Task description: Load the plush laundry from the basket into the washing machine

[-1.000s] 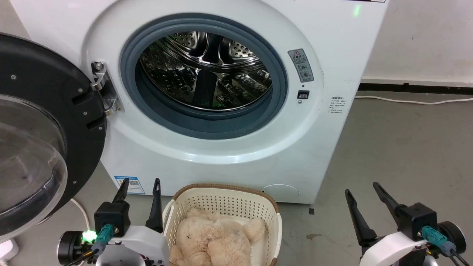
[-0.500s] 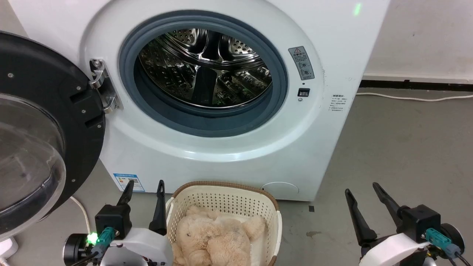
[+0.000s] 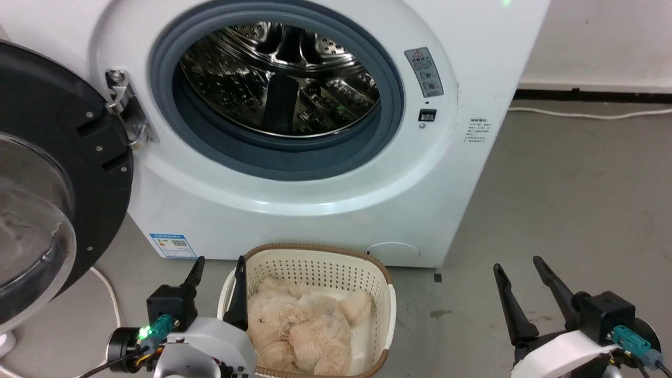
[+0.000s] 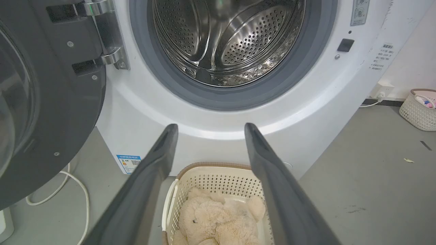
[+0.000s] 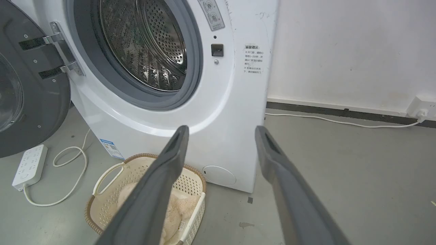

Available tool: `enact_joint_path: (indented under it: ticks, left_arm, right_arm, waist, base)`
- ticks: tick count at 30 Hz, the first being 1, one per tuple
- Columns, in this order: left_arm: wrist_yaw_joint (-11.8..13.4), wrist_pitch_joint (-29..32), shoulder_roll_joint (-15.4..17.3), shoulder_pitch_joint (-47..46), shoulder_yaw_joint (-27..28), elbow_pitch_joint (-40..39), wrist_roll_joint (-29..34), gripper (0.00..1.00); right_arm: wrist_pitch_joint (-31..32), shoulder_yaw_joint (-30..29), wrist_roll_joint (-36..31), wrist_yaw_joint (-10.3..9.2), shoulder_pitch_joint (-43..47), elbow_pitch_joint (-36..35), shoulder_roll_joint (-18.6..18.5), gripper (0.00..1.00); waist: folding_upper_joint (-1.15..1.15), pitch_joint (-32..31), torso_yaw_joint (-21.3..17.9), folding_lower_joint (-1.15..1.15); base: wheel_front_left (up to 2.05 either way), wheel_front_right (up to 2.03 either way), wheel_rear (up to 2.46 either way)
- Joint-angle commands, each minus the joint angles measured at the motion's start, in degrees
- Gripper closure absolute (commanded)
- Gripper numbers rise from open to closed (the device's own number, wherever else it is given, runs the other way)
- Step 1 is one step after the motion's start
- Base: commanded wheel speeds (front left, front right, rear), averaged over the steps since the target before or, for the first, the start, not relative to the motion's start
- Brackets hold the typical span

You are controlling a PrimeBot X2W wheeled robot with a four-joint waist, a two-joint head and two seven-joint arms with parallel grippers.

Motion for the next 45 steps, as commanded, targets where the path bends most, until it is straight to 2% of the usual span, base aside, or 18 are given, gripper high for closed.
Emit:
enact_joint_path:
  ticks: [1,13,19,24,45]
  left_arm:
    - [-0.4,-0.4,0.3,-1.3,-0.5,0.8,-0.8,0.0]
    - [-1.6,0.5,1.7,-7.8,-2.7,8.0,-3.4,0.0]
    - [-1.9,3.2,2.8,-11.7,-3.5,13.2,-5.0,0.0]
    - [-1.9,6.6,4.8,-16.4,-4.4,18.8,-6.5,0.0]
    - [-2.3,11.4,11.5,-28.6,-11.3,31.8,-6.8,0.0]
  right_arm:
    - [-0.6,0.0,0.7,-0.02,-0.5,0.1,0.0,0.0]
    - [-2.0,0.0,3.1,-0.02,-2.5,-0.7,0.0,0.0]
    - [-2.7,-0.1,4.3,-0.02,-3.3,-1.2,0.0,0.0]
    - [-3.6,-0.5,5.9,-0.03,-3.8,-1.8,0.0,0.0]
    - [-6.1,-0.6,11.1,-0.03,-5.7,-5.6,0.0,0.0]
  waist:
    - [0.0,0.8,-0.3,-0.01]
    - [0.0,6.7,-2.4,-0.01]
    - [0.0,10.2,-3.8,-0.01]
    - [0.0,14.4,-5.4,-0.01]
    - [0.0,28.9,-8.9,-0.01]
  base:
    - [0.0,0.0,0.0]
    - [0.0,0.0,0.0]
    - [0.0,0.0,0.0]
    - [0.0,0.0,0.0]
    - [0.0,0.0,0.0]
